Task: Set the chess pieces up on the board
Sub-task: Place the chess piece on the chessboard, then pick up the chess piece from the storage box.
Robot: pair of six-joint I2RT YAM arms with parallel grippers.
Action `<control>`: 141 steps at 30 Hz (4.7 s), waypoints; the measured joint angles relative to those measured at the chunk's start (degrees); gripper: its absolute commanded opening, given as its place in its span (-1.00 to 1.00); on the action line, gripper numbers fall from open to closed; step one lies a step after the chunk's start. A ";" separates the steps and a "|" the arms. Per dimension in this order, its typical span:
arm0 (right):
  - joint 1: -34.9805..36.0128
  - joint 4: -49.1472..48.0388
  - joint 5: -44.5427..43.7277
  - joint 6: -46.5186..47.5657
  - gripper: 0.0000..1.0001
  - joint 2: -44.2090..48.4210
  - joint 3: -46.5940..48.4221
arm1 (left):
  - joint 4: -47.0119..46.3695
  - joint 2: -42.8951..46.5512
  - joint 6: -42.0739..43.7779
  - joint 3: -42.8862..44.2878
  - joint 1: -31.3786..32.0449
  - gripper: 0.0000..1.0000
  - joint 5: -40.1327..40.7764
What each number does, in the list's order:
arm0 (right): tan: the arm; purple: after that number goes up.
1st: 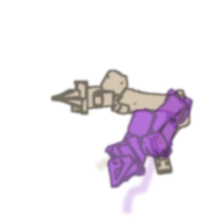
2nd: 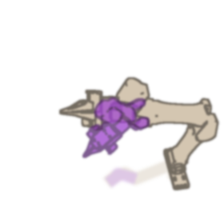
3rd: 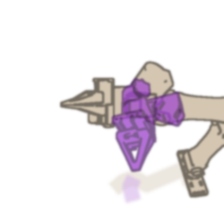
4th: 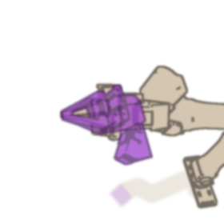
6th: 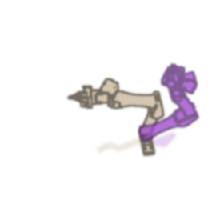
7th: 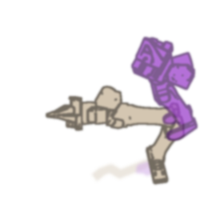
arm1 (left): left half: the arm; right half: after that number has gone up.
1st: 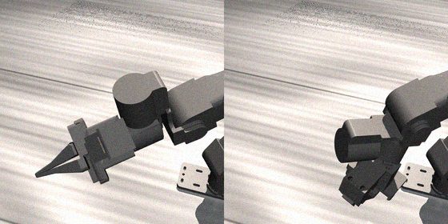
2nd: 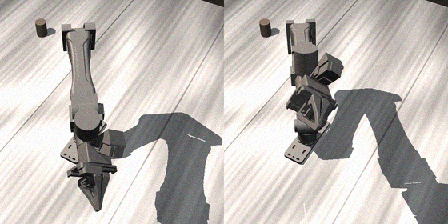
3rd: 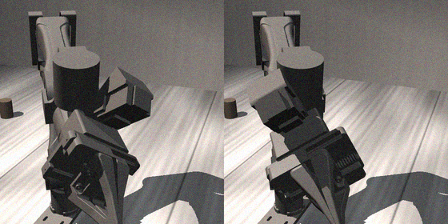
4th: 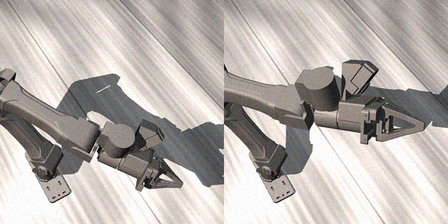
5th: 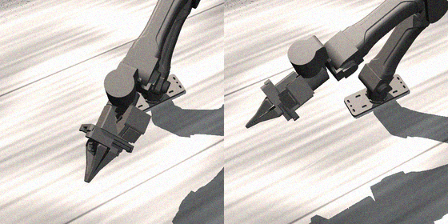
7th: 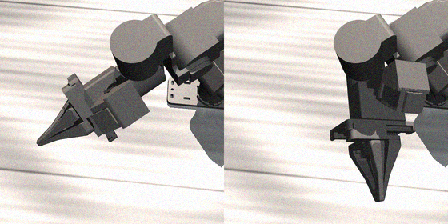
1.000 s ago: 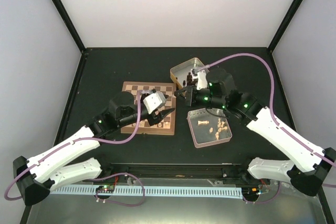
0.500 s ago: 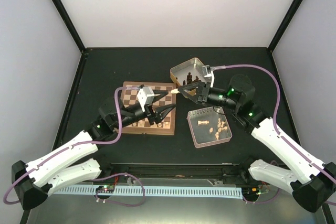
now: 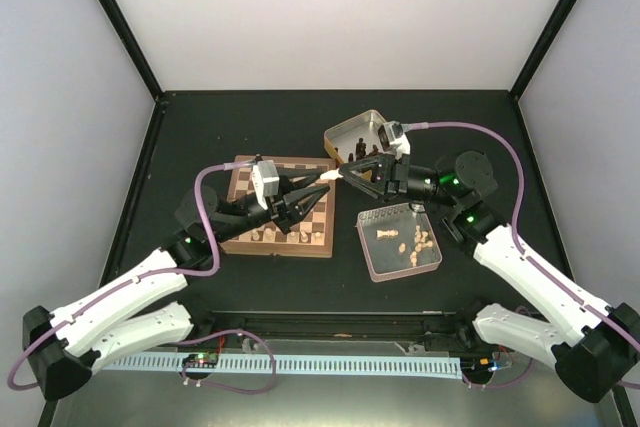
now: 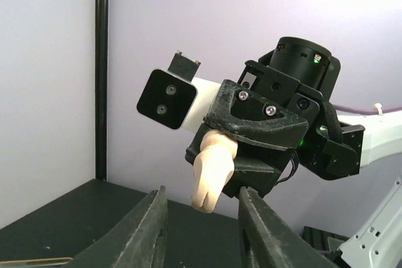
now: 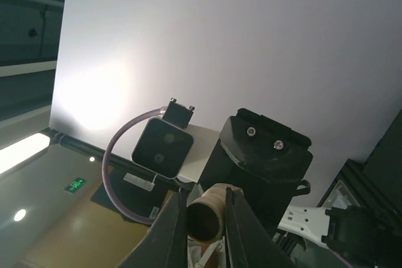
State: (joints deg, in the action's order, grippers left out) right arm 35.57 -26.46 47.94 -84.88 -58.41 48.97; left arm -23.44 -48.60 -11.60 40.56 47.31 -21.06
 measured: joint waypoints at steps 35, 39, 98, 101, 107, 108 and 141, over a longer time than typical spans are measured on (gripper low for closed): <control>-4.22 12.81 -2.75 10.19 0.28 -1.03 -2.27 | 16.70 -2.47 1.27 5.64 -0.79 -0.97 2.80; -6.88 23.37 -8.39 19.04 0.29 -0.74 -2.69 | 35.01 -1.66 -0.61 8.52 -1.46 -0.97 10.56; -10.86 42.38 -23.17 41.77 0.29 -10.14 -2.73 | 83.54 -38.10 -3.45 16.44 -31.61 -0.74 16.81; -10.86 42.38 -23.12 42.01 0.29 -10.14 -2.73 | 83.54 -38.10 -3.45 16.44 -31.61 -0.73 16.83; -10.86 42.38 -22.93 42.38 0.29 -10.10 -2.73 | 83.52 -38.10 -3.48 16.44 -31.61 -0.60 16.87; -10.86 42.38 -22.88 42.40 0.29 -10.10 -2.73 | 83.52 -38.10 -3.54 16.44 -31.61 -0.59 16.90; -6.88 62.07 -44.11 58.03 -0.07 -18.58 -6.05 | 58.45 -0.46 -11.10 10.84 -31.61 -0.15 2.93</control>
State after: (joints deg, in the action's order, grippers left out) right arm 28.69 35.62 3.84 -26.85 -76.99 42.92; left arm 35.00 -49.06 -22.70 51.40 15.70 -18.13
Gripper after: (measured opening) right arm 0.479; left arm 0.417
